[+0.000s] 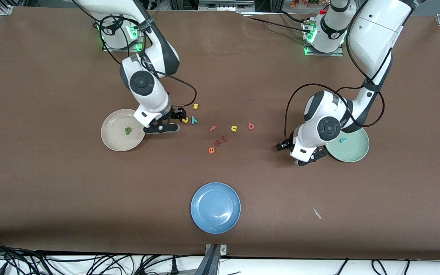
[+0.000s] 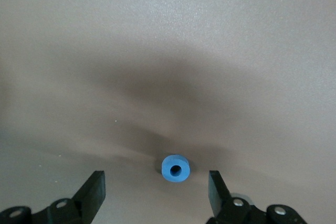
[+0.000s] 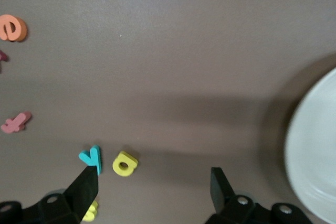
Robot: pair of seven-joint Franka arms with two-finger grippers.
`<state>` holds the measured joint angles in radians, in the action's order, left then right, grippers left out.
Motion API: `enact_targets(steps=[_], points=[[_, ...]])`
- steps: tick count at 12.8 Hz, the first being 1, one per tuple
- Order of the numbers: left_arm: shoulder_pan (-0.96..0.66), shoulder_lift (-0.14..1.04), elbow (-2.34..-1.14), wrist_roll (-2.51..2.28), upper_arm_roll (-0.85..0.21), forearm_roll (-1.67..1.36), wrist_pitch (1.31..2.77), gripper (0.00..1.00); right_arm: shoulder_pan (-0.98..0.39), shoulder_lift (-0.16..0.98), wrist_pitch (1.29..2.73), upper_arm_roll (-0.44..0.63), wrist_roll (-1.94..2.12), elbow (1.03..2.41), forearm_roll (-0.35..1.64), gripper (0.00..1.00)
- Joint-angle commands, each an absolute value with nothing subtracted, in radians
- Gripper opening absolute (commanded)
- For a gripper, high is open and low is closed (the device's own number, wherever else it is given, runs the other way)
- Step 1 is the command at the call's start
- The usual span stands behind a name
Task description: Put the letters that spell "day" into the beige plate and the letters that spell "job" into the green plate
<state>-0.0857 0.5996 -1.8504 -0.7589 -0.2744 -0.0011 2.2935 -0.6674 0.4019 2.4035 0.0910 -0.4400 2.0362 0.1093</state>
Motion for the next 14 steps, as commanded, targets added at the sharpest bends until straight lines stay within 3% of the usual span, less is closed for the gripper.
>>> enact_targets(steps=[1,14], points=[[-0.089,0.607,-1.838,-0.770,-0.273,0.025,2.295,0.87,-0.676,0.413,2.499,0.071,-0.526,2.095,0.126,0.95],[-0.089,0.607,-1.838,-0.770,-0.273,0.023,2.293,0.87,-0.732,0.472,2.660,0.071,-0.617,2.164,0.121,0.94]])
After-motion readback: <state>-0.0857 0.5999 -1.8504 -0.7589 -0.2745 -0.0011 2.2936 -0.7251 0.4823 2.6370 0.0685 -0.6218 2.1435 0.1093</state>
